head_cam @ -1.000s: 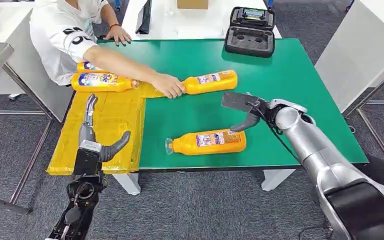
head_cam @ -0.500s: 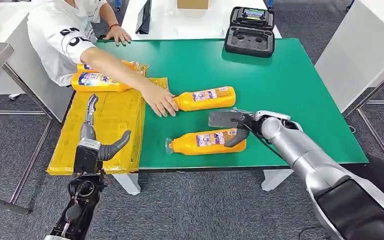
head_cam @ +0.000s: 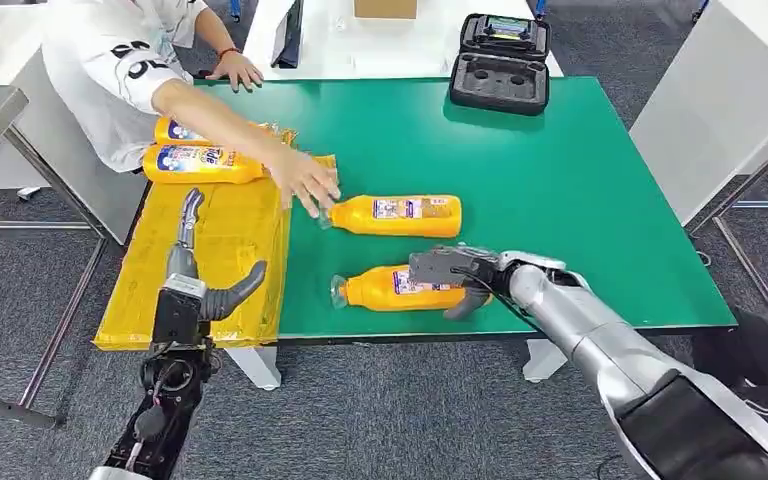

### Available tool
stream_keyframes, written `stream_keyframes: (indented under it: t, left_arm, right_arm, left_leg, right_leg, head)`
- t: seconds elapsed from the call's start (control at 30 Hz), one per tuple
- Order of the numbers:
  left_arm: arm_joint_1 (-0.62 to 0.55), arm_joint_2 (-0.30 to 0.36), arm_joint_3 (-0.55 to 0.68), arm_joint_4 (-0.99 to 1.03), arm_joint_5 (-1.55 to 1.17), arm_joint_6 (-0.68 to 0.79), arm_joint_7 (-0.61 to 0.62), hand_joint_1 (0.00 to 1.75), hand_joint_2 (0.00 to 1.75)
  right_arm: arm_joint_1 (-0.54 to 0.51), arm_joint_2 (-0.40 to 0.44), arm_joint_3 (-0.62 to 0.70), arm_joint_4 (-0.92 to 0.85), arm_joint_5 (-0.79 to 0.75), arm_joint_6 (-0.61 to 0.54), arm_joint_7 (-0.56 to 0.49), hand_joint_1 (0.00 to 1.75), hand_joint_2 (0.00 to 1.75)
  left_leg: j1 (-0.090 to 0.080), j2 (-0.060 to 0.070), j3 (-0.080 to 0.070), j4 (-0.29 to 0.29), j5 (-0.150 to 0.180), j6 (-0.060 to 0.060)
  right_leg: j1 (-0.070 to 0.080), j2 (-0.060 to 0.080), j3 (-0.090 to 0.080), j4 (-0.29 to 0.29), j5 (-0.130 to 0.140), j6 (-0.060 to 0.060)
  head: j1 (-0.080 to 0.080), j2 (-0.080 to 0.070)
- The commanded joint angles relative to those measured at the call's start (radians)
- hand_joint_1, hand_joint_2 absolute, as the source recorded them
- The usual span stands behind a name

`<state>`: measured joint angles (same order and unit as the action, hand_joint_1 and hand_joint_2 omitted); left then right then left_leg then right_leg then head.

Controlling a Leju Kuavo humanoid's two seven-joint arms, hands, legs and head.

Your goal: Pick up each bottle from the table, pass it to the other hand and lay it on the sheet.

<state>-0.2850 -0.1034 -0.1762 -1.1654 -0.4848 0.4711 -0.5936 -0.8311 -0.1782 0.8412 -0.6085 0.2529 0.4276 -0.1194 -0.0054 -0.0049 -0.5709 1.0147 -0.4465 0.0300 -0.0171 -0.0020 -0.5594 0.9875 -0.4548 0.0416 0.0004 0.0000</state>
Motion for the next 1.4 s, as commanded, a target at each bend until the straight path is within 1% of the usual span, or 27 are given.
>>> stream_keyframes:
  t: [0.03, 0.1, 0.17, 0.4, 0.47, 0.5, 0.53, 0.57, 0.63, 0.67, 0.7, 0.73, 0.9, 0.93, 0.97, 1.03, 1.07, 1.1, 1.13, 1.17, 1.2, 1.23, 1.27, 1.3, 1.37, 1.4]
  left_arm:
    - [-0.057, 0.018, -0.042, 0.102, 0.022, 0.001, -0.001, 0.00, 1.75]
    - [-0.053, 0.020, -0.041, 0.104, 0.025, 0.004, -0.002, 0.00, 1.75]
    - [-0.052, 0.021, -0.042, 0.104, 0.027, 0.005, -0.003, 0.00, 1.75]
    - [-0.031, 0.018, -0.041, 0.094, 0.041, 0.008, -0.006, 0.00, 1.75]
    - [-0.028, 0.018, -0.038, 0.090, 0.043, 0.007, -0.006, 0.00, 1.75]
    - [-0.023, 0.018, -0.035, 0.084, 0.044, 0.006, -0.005, 0.00, 1.75]
    - [-0.022, 0.018, -0.033, 0.083, 0.044, 0.004, -0.005, 0.00, 1.75]
    - [-0.021, 0.019, -0.033, 0.084, 0.044, 0.004, -0.005, 0.00, 1.75]
    - [-0.022, 0.015, -0.027, 0.087, 0.047, -0.003, -0.005, 0.00, 1.75]
    - [-0.022, 0.014, -0.027, 0.087, 0.047, -0.004, -0.005, 0.00, 1.75]
    - [-0.023, 0.013, -0.027, 0.089, 0.047, -0.005, -0.005, 0.00, 1.75]
    - [-0.022, 0.011, -0.028, 0.089, 0.047, -0.005, -0.005, 0.00, 1.75]
    - [-0.023, 0.009, -0.026, 0.093, 0.047, -0.008, -0.005, 0.00, 1.75]
    - [-0.024, 0.009, -0.026, 0.094, 0.047, -0.008, -0.005, 0.00, 1.75]
    - [-0.025, 0.009, -0.025, 0.094, 0.047, -0.008, -0.005, 0.00, 1.75]
    - [-0.027, 0.008, -0.023, 0.097, 0.046, -0.009, -0.004, 0.00, 1.75]
    - [-0.026, 0.009, -0.022, 0.097, 0.045, -0.009, -0.004, 0.00, 1.75]
    - [-0.026, 0.009, -0.022, 0.097, 0.045, -0.009, -0.004, 0.00, 1.75]
    - [-0.021, 0.010, -0.019, 0.091, 0.045, -0.005, -0.004, 0.00, 1.75]
    - [-0.012, 0.015, -0.013, 0.082, 0.045, -0.004, -0.005, 0.00, 1.75]
    - [-0.010, 0.016, -0.012, 0.082, 0.045, -0.004, -0.005, 0.00, 1.75]
    - [0.001, 0.016, -0.004, 0.067, 0.046, 0.000, -0.009, 0.00, 1.75]
    - [0.009, 0.018, 0.000, 0.056, 0.047, -0.002, -0.010, 0.00, 1.75]
    - [0.011, 0.019, 0.001, 0.055, 0.047, -0.002, -0.010, 0.00, 1.75]
    - [0.027, 0.018, 0.011, 0.027, 0.061, -0.013, -0.017, 0.00, 1.75]
    - [0.027, 0.018, 0.011, 0.027, 0.061, -0.014, -0.017, 0.00, 1.75]
  right_arm:
    - [0.002, -0.023, 0.007, 0.021, 0.011, -0.004, 0.010, 0.00, 1.75]
    - [-0.003, -0.030, 0.007, 0.020, 0.014, 0.004, 0.011, 0.00, 1.75]
    - [-0.004, -0.030, 0.008, 0.021, 0.016, 0.006, 0.014, 0.00, 1.75]
    - [-0.007, -0.011, 0.006, 0.057, 0.043, -0.001, 0.004, 0.00, 1.75]
    - [-0.007, -0.009, 0.005, 0.060, 0.044, -0.001, 0.001, 0.02, 1.75]
    - [-0.007, -0.007, 0.007, 0.064, 0.049, 0.000, -0.002, 0.07, 1.75]
    - [-0.005, -0.006, 0.007, 0.064, 0.052, -0.005, -0.004, 0.24, 1.75]
    - [-0.001, -0.004, 0.007, 0.065, 0.053, -0.007, -0.004, 0.45, 1.75]
    - [0.011, -0.003, 0.005, 0.068, 0.069, -0.021, -0.001, 0.96, 1.75]
    - [0.014, -0.004, 0.004, 0.070, 0.069, -0.020, -0.002, 1.13, 1.75]
    - [0.017, -0.004, 0.005, 0.070, 0.072, -0.022, -0.004, 1.40, 1.75]
    - [0.023, -0.004, 0.004, 0.072, 0.071, -0.026, -0.005, 1.40, 1.75]
    - [0.044, -0.006, 0.000, 0.071, 0.083, -0.044, -0.002, 1.59, 1.75]
    - [0.047, -0.005, -0.001, 0.071, 0.084, -0.047, -0.003, 1.55, 1.75]
    - [0.051, 0.000, -0.001, 0.071, 0.084, -0.049, -0.002, 1.59, 1.75]
    - [0.059, 0.005, -0.011, 0.067, 0.089, -0.062, -0.007, 1.59, 1.75]
    - [0.063, 0.006, -0.017, 0.065, 0.088, -0.066, -0.011, 1.64, 1.75]
    - [0.063, 0.006, -0.017, 0.065, 0.088, -0.066, -0.011, 1.66, 1.75]
    - [0.070, 0.006, -0.040, 0.054, 0.084, -0.087, -0.020, 1.75, 1.75]
    - [0.074, 0.009, -0.070, 0.035, 0.073, -0.099, -0.061, 1.75, 1.75]
    - [0.072, 0.010, -0.070, 0.034, 0.073, -0.097, -0.061, 1.75, 1.75]
    - [0.083, 0.022, -0.129, -0.005, 0.042, -0.140, -0.127, 1.71, 1.75]
    - [0.085, 0.035, -0.157, -0.030, 0.031, -0.159, -0.142, 1.71, 1.75]
    - [0.080, 0.041, -0.156, -0.035, 0.034, -0.159, -0.139, 1.71, 1.75]
    - [0.111, 0.051, -0.209, -0.122, 0.022, -0.226, -0.197, 1.75, 1.75]
    - [0.111, 0.055, -0.208, -0.124, 0.022, -0.225, -0.195, 1.75, 1.75]
  left_leg:
    - [0.002, -0.002, 0.000, 0.000, 0.001, -0.002]
    - [0.000, -0.001, 0.000, 0.000, 0.000, -0.001]
    - [0.002, -0.001, 0.000, 0.000, 0.001, -0.002]
    - [0.001, 0.000, 0.000, 0.000, 0.000, -0.002]
    - [0.001, 0.000, 0.000, 0.000, 0.000, -0.002]
    - [0.001, 0.001, 0.000, -0.001, 0.000, -0.002]
    - [0.000, 0.001, 0.000, 0.000, 0.000, -0.001]
    - [0.001, 0.001, 0.001, -0.001, 0.000, -0.002]
    - [0.002, 0.001, 0.001, -0.001, 0.000, -0.003]
    - [0.001, 0.001, 0.001, -0.001, 0.000, -0.002]
    - [0.002, 0.001, 0.001, -0.001, 0.000, -0.002]
    - [0.001, 0.000, 0.001, -0.001, 0.000, -0.002]
    - [0.001, 0.000, 0.001, -0.001, 0.000, -0.001]
    - [0.002, 0.000, 0.001, -0.001, 0.001, -0.002]
    - [0.001, 0.000, 0.000, -0.001, 0.000, -0.002]
    - [0.001, 0.000, 0.001, -0.001, 0.001, -0.002]
    - [0.001, 0.000, 0.001, -0.001, 0.000, -0.001]
    - [0.002, 0.000, 0.001, -0.001, 0.001, -0.002]
    - [0.001, 0.000, 0.001, -0.001, 0.000, -0.002]
    - [0.001, 0.000, 0.001, -0.001, 0.000, -0.001]
    - [0.002, 0.001, 0.001, -0.001, 0.000, -0.002]
    - [0.001, 0.001, 0.001, -0.001, 0.000, -0.002]
    - [0.002, 0.002, 0.001, -0.001, 0.000, -0.003]
    - [0.001, 0.003, 0.001, -0.001, 0.000, -0.002]
    - [0.001, 0.004, 0.000, -0.001, 0.000, -0.002]
    - [0.002, 0.005, 0.000, 0.000, -0.001, -0.003]
  right_leg:
    - [0.002, -0.002, 0.001, -0.001, 0.001, -0.002]
    - [0.000, -0.001, 0.000, 0.000, 0.000, -0.001]
    - [0.002, -0.001, 0.001, -0.001, 0.000, -0.002]
    - [0.001, 0.000, 0.000, 0.000, 0.000, -0.002]
    - [0.001, 0.000, 0.000, 0.000, 0.000, -0.002]
    - [0.001, 0.000, 0.000, 0.000, 0.001, -0.002]
    - [0.000, 0.000, 0.000, 0.000, 0.000, -0.001]
    - [0.001, 0.001, 0.000, 0.000, 0.000, -0.002]
    - [0.002, 0.001, 0.001, -0.001, 0.001, -0.002]
    - [0.001, 0.000, 0.001, -0.001, 0.000, -0.001]
    - [0.002, 0.001, 0.001, -0.002, 0.001, -0.002]
    - [0.001, 0.000, 0.001, -0.001, 0.001, -0.002]
    - [0.001, 0.000, 0.001, -0.001, 0.000, -0.001]
    - [0.002, 0.000, 0.001, -0.001, 0.001, -0.002]
    - [0.001, -0.001, 0.001, -0.001, 0.001, -0.002]
    - [0.001, 0.000, 0.001, -0.001, 0.001, -0.002]
    - [0.001, 0.000, 0.001, -0.001, 0.000, -0.001]
    - [0.002, 0.000, 0.002, -0.002, 0.001, -0.002]
    - [0.001, 0.000, 0.001, -0.001, 0.000, -0.002]
    - [0.001, -0.001, 0.001, -0.001, 0.000, -0.001]
    - [0.002, 0.000, 0.001, -0.002, 0.001, -0.002]
    - [0.001, 0.001, 0.001, -0.001, 0.001, -0.002]
    - [0.002, 0.001, 0.001, -0.001, 0.001, -0.002]
    - [0.001, 0.003, 0.000, 0.000, 0.001, -0.002]
    - [0.001, 0.003, -0.001, 0.000, 0.001, -0.002]
    - [0.002, 0.005, -0.001, 0.001, 0.001, -0.003]
  head:
    - [0.000, 0.000]
    - [0.000, 0.000]
    - [0.000, 0.000]
    - [0.000, 0.000]
    - [0.000, 0.000]
    - [0.000, 0.000]
    - [0.000, 0.000]
    - [0.000, 0.000]
    - [0.000, 0.000]
    - [0.000, 0.000]
    - [0.000, 0.000]
    - [0.000, 0.000]
    - [0.000, 0.000]
    - [0.000, 0.000]
    - [0.000, 0.000]
    - [0.000, 0.000]
    - [0.000, 0.000]
    - [0.000, 0.000]
    - [0.000, 0.000]
    - [0.000, 0.000]
    - [0.000, 0.000]
    - [0.000, 0.000]
    - [0.000, 0.000]
    - [0.000, 0.000]
    - [0.000, 0.000]
    - [0.000, 0.000]
